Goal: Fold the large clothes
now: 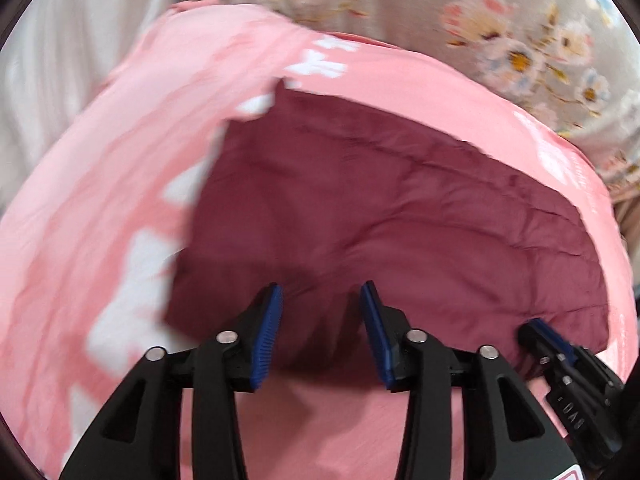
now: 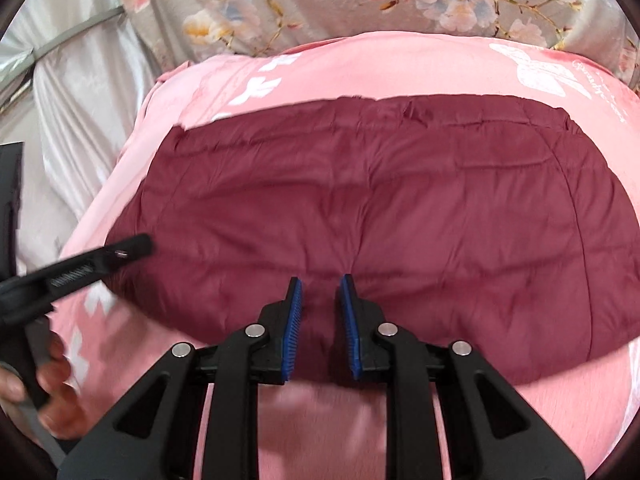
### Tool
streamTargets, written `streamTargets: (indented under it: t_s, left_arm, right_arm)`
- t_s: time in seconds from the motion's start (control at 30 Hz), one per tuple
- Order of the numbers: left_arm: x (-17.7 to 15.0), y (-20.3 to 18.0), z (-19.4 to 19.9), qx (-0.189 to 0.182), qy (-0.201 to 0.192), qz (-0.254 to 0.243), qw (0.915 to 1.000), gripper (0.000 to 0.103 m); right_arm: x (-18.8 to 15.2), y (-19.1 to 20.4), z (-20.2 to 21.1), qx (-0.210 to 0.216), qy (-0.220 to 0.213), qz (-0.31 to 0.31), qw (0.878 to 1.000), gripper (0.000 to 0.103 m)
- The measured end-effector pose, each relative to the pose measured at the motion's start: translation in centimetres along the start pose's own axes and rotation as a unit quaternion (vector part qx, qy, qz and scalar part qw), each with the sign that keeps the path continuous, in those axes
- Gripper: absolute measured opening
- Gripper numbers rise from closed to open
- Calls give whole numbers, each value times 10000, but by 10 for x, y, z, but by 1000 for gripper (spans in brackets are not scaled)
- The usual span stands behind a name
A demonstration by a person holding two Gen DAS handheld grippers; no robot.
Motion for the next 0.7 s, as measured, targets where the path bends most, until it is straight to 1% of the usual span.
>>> streamTargets:
  t_s: [0.03,0.1,0.13,0.2,0.23,0.33,0.43,0.47,0.6,0.63,0.67,0.7]
  left_arm:
    - [-3,12,4,44,10,128,9999,45]
    - [-10,36,5,31,181,500,9986,47]
    - [-11,45,3,9,256,688,9973,50]
    - [-10,65,0,-41,347,1185,9923,51]
    - [-9,70,-3,-213,446,1462,9880,51]
    - [-7,72,-11,-574,696,1881,9780,51]
    - [-5,67,-14,-809,722,1994,9739,51]
    - [-4,62,-16,-936,774,2056,9711,51]
    - [2,48,-22,-1151,826,2142,9665,49]
    - [2,43,-22,-1211,838,2113,9663,44]
    - [3,37,-19,-1257,805,2048,9674,30]
    - [4,32,-14,-1250,737,1928,9704,22]
  right_arm:
    - [-2,1,0,-33,5,48,10000,20]
    - [-6,1,-3,-59,3,58,10000,20]
    - [-6,1,-4,-63,-8,44,10000,20]
    - [-9,-1,-7,-72,-29,45,10000,20]
    - [-10,-1,-7,-83,-40,57,9999,20]
    - [-12,-1,-8,-113,-76,99,9999,20]
    - [-13,-3,-10,-54,-104,18,9999,20]
    - [-13,-3,-11,-40,-112,-6,9999,20]
    - [-14,-3,-11,-31,-131,-32,9999,20]
    - [-14,-3,-11,-28,-130,-37,9999,20]
    - [-14,-3,-11,-9,-124,-59,9999,20]
    - [-13,-3,-9,12,-123,-103,9999,20]
Point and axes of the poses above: each gripper's, at about its wrist camera, not at the fingertips, and z roughly against the way its jaws point, y to its left, x to its top, the point moved 9 cm from there along -z, roughly the way its jaws point, and after that the axes turned 14 degrees about z, right-handed, at the moved point
